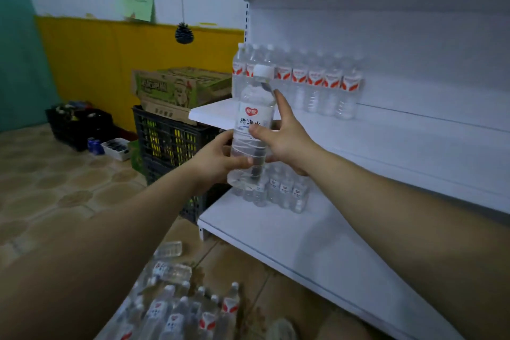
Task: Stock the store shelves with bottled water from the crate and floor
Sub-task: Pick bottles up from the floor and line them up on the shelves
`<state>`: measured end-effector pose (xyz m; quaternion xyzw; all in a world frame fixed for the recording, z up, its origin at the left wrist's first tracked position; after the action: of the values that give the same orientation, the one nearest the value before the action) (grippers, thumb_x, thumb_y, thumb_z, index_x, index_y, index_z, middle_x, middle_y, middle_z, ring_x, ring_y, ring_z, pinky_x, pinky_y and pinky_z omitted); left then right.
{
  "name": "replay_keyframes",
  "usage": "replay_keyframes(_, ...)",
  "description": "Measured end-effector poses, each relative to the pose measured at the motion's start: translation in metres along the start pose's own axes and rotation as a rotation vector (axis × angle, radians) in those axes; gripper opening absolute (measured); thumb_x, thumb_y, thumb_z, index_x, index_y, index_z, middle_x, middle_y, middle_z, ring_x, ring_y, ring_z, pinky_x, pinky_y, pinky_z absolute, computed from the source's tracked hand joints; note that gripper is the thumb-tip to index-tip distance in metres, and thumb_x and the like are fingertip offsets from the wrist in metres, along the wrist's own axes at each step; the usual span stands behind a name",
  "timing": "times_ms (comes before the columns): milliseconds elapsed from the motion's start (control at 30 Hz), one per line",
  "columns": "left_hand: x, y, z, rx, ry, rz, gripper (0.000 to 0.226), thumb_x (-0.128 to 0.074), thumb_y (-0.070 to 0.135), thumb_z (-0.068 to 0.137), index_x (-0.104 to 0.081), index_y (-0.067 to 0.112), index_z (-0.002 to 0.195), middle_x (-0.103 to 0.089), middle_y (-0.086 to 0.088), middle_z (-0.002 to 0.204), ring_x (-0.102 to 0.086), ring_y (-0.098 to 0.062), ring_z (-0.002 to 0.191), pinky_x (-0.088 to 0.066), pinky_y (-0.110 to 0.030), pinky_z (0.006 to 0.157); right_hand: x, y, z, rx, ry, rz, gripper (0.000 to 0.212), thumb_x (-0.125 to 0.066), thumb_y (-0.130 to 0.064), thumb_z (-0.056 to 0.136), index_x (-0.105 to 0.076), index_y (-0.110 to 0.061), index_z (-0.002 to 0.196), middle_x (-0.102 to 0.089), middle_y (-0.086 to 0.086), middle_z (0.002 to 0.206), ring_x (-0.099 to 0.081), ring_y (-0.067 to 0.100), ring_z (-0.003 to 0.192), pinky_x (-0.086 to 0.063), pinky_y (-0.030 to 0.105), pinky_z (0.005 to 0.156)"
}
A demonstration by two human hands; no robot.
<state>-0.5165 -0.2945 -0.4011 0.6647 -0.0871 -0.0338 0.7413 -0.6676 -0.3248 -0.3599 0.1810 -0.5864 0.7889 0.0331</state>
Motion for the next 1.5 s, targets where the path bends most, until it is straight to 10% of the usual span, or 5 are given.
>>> replay_keyframes(333, -0.024, -0.105, 0.087, 0.211, -0.203, 0.082, 0.061, -0.071, -0.003, 0.08, -0.048, 0.027, 0.129, -0.064, -0.007, 0.119, -0.066, -0.028, 0.103, -0.056, -0.051, 0.084, 0.012, 0.136, 0.021, -0.116, 0.086, 0.035, 0.093, -0.072, -0.02, 0.087, -0.01, -0.049, 0.149, -0.052, 0.0, 0.139, -0.061, 0.018, 0.112, -0.055, 0.045, 0.091)
replay_keyframes(733, -0.039, -0.3, 0.188, 0.292, -0.216, 0.206, 0.067, -0.073, 0.003, 0.08, -0.043, 0.03, 0.134, -0.06, 0.011, 0.117, -0.061, -0.007, 0.097, -0.05, -0.02, 0.073, -0.019, 0.337, 0.083, -0.363, 0.127, 0.014, 0.079, -0.078, -0.019, 0.08, -0.032, -0.036, 0.142, -0.057, -0.014, 0.113, -0.06, 0.008, 0.104, -0.054, 0.038, 0.091)
replay_keyframes(900, -0.029, -0.37, 0.242, 0.255, -0.162, 0.384, 0.056, -0.067, 0.015, 0.088, -0.047, 0.024, 0.139, -0.056, 0.006, 0.132, -0.053, -0.014, 0.12, -0.04, -0.031, 0.104, -0.033, 0.41, 0.121, -0.403, 0.219, -0.024, 0.065, -0.076, -0.017, 0.082, -0.04, -0.025, 0.136, -0.059, -0.009, 0.116, -0.058, 0.01, 0.104, -0.048, 0.026, 0.088)
replay_keyframes(1100, -0.009, -0.469, 0.282, 0.364, -0.189, 0.756, 0.057, -0.056, 0.041, 0.093, -0.039, 0.025, 0.145, -0.038, 0.002, 0.152, -0.036, -0.021, 0.138, -0.028, -0.033, 0.111, -0.041, 0.497, 0.161, -0.423, 0.272, -0.062, 0.065, -0.075, -0.016, 0.083, -0.038, -0.027, 0.136, -0.056, -0.012, 0.113, -0.056, 0.011, 0.098, -0.041, 0.011, 0.07)
replay_keyframes(1500, 0.001, -0.581, 0.307, 0.305, -0.274, 1.314, 0.072, -0.009, 0.071, 0.089, 0.005, 0.038, 0.151, 0.017, 0.004, 0.16, 0.019, -0.022, 0.146, 0.009, -0.061, 0.113, -0.052, 0.583, 0.226, -0.28, 0.301, -0.163, 0.066, -0.071, -0.014, 0.086, -0.032, -0.015, 0.14, -0.055, -0.001, 0.13, -0.054, 0.012, 0.111, -0.038, 0.016, 0.088)
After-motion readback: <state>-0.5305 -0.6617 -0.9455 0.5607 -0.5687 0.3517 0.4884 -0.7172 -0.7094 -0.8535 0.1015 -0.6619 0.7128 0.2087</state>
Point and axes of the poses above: each hand's wrist, its own z-axis towards the middle knuckle, its own x-axis out of the back of the hand, y = z × x, the point moved 2 cm from there along z, towards the middle knuckle
